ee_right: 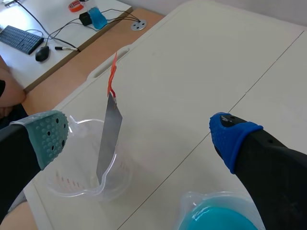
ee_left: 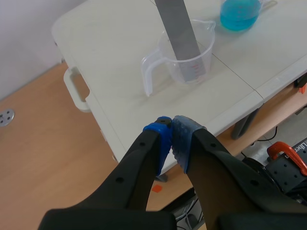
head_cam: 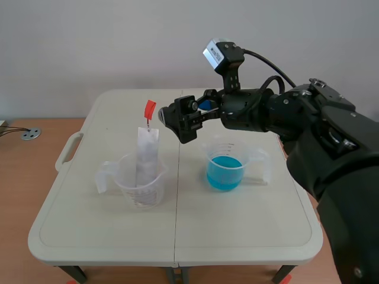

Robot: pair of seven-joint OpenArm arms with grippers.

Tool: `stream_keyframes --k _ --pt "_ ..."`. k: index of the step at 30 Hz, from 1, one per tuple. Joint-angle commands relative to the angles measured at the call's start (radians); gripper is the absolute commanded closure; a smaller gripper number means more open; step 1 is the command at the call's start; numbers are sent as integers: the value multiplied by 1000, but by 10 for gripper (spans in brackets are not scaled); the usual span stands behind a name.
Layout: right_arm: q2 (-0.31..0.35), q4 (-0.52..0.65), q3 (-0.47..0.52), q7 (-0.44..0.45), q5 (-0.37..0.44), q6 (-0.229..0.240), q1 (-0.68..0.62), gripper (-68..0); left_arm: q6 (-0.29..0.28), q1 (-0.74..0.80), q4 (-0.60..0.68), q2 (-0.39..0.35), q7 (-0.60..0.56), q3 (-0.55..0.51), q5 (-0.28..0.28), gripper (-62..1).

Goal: Hold the metal plate by the orange handle, dip it into the blue solution, take it out and point at it, then put the plate back in the beaker on the left.
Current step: 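Lift the metal plate out of the left beaker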

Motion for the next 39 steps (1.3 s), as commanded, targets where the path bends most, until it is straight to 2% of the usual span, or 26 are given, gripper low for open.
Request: stream_keyframes --k 1,4,9,13,18,24,26,33,39 --pt "-11 1 -22 17 6 5 42 -604 5 0 14 2 -15 -1 -7 -28" --pt "-29 -44 -47 23 -2 4 77 -604 5 0 14 2 -14 -1 -7 -28" --pt "-59 -110 -74 80 -45 4 123 -604 5 0 13 2 -11 -1 -6 -28" --pt "-85 -156 -76 95 -84 4 154 -604 5 0 13 2 2 -1 -6 -28" --pt "-115 -254 -76 161 -126 4 194 -604 5 0 13 2 9 -1 -6 -28" --pt "-164 -351 -76 220 -190 4 230 -604 5 0 12 2 9 -1 19 -28" --pt "-166 -371 -76 224 -217 4 239 -604 5 0 9 2 8 -1 19 -28" --pt "-166 -382 -76 288 -229 0 241 -604 5 0 9 2 8 -1 19 -28" --pt "-166 -382 -76 306 -228 0 241 -509 5 0 9 2 8 -1 19 -28"
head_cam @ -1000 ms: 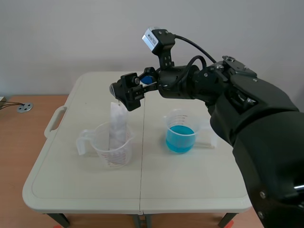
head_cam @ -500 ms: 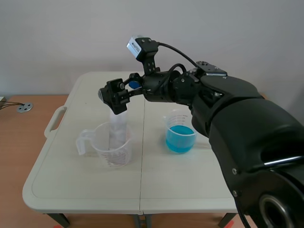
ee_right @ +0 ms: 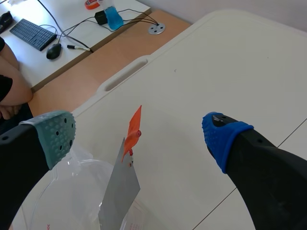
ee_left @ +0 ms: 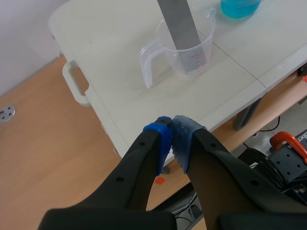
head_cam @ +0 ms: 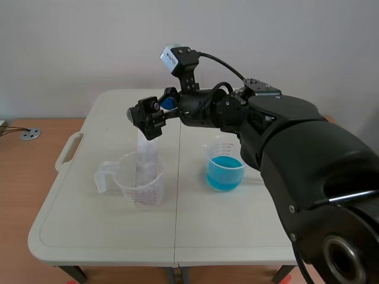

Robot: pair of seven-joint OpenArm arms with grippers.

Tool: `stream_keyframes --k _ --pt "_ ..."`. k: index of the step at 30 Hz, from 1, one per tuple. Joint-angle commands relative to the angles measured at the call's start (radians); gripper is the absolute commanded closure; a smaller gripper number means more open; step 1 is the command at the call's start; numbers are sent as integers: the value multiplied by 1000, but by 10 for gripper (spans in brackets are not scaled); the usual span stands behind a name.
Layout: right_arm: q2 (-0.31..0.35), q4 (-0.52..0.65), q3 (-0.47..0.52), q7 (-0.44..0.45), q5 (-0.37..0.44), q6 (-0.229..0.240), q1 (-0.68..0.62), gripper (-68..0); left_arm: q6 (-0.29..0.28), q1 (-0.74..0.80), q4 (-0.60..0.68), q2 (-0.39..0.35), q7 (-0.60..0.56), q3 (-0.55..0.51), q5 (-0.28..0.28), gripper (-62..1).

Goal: Hold the metal plate by the orange handle, dip it into the blue solution, take it out and point at it, then put the plate back in the beaker on the left.
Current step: 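Lift the metal plate out of the left beaker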

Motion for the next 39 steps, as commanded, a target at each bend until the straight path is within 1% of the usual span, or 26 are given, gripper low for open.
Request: stream_keyframes --k 1,3,8,18,26,29,31,34,35,37,39 --pt "-31 23 1 14 7 3 28 -500 5 0 9 3 -17 -1 -8 -28" --pt "-31 23 1 14 7 3 28 -463 5 0 9 3 -17 -1 -8 -28" --pt "-31 23 1 15 7 4 28 -342 5 0 9 3 -17 -1 -8 -28" --pt "-31 23 1 48 8 4 28 -150 5 0 9 3 -17 -1 -8 -28" --pt "-31 23 1 40 8 13 25 -158 5 0 9 3 -17 -1 -8 -28" --pt "-31 23 1 38 8 15 25 -145 5 0 9 3 -17 -1 -8 -28" --pt "-31 23 1 32 8 15 25 -117 5 0 9 3 -17 -1 -8 -28" --pt "-31 23 1 29 8 15 25 -46 5 0 9 3 -17 -1 -8 -28" --pt "-31 23 1 29 8 15 25 -32 5 0 9 3 -16 -1 -8 -28" --pt "-31 23 1 29 8 15 25 -15 5 0 9 3 -16 -1 -8 -28" --pt "-31 23 1 30 8 17 25 -13 5 0 9 3 -16 -1 -8 -28"
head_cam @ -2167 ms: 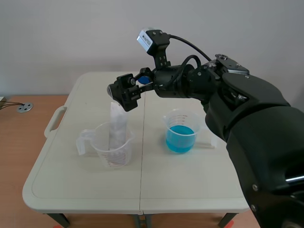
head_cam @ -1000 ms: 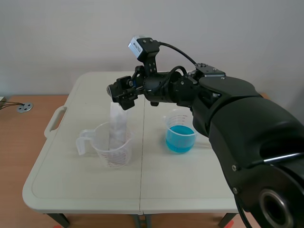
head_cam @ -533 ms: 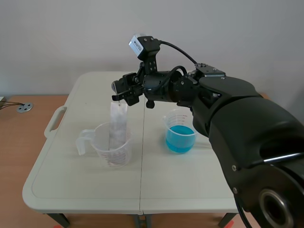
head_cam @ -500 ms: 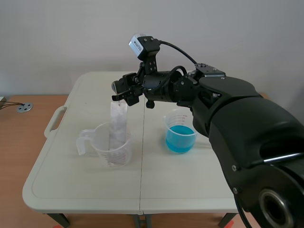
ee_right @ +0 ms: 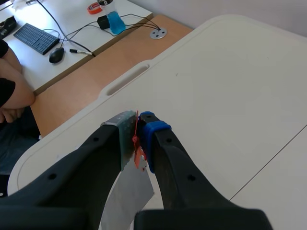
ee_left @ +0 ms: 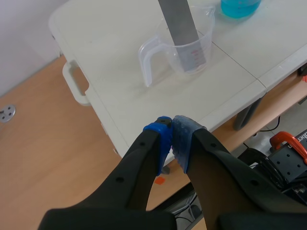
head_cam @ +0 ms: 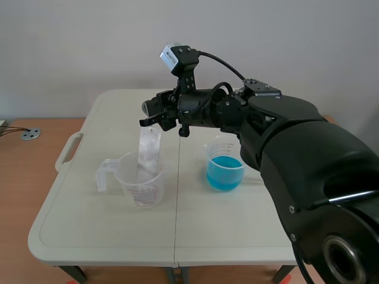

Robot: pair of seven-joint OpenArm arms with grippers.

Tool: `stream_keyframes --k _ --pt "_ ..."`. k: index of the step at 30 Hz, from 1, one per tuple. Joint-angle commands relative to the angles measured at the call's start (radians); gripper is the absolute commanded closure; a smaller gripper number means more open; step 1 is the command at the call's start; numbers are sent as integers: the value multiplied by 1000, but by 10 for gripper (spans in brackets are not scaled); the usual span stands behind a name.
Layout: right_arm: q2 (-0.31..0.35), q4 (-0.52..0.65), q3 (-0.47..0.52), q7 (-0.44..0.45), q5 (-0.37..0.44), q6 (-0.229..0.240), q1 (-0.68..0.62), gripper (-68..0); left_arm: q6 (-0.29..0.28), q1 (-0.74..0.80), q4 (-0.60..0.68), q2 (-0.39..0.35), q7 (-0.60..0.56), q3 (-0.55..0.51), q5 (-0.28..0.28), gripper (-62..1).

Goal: Hold the metal plate by the orange handle, dip it into the blue solution, take it out and point at it, then put the plate back in the beaker on the left.
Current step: 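Lift the metal plate out of the left beaker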

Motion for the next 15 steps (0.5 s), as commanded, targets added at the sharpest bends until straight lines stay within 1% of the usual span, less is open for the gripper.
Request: stream_keyframes --k 1,9,15 --pt "-31 23 1 16 8 19 26 -13 5 0 9 3 -17 -1 -7 -28" --pt "-31 23 1 43 13 19 26 -13 5 0 9 3 -16 -1 -7 -28" --pt "-31 23 1 42 51 19 26 -13 5 0 9 3 -17 -1 -7 -28"
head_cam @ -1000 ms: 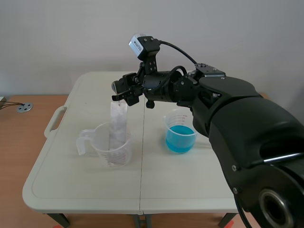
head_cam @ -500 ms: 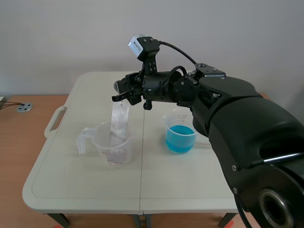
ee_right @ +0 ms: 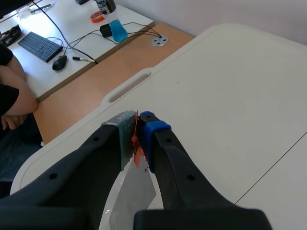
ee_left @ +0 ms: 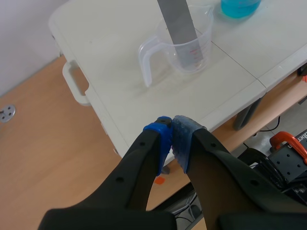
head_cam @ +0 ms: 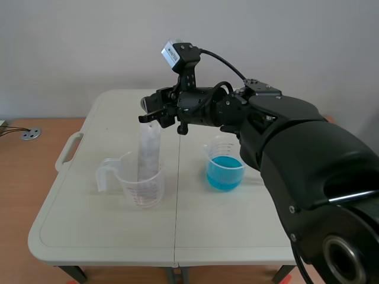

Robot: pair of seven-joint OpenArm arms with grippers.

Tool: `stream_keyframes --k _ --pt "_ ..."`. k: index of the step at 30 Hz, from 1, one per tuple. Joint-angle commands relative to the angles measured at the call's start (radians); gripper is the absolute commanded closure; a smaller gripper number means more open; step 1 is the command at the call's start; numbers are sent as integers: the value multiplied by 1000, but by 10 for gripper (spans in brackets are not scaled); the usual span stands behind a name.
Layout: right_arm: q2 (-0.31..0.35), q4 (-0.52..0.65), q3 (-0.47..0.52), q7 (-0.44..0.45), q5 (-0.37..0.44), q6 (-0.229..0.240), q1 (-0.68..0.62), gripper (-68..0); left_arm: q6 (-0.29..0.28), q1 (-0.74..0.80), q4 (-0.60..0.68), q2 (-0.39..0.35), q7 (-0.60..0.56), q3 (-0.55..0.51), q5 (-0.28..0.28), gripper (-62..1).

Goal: Hold the metal plate by the orange handle, dip it into the blue solution, take it out and point at it, then put the plate back in the beaker on the left.
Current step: 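Lift the metal plate out of the left beaker, then move the plate over the blue solution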

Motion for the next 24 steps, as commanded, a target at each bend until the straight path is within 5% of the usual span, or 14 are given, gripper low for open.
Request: stream_keyframes --k 1,15,24 --pt "-31 23 0 16 34 15 26 -13 5 0 9 3 -17 -1 -7 -28" --pt "-31 90 -103 24 68 15 -58 -13 5 0 9 3 -16 -1 -7 -28" --pt "-31 238 -117 15 71 15 -135 -13 5 0 9 3 -16 -1 -7 -28"
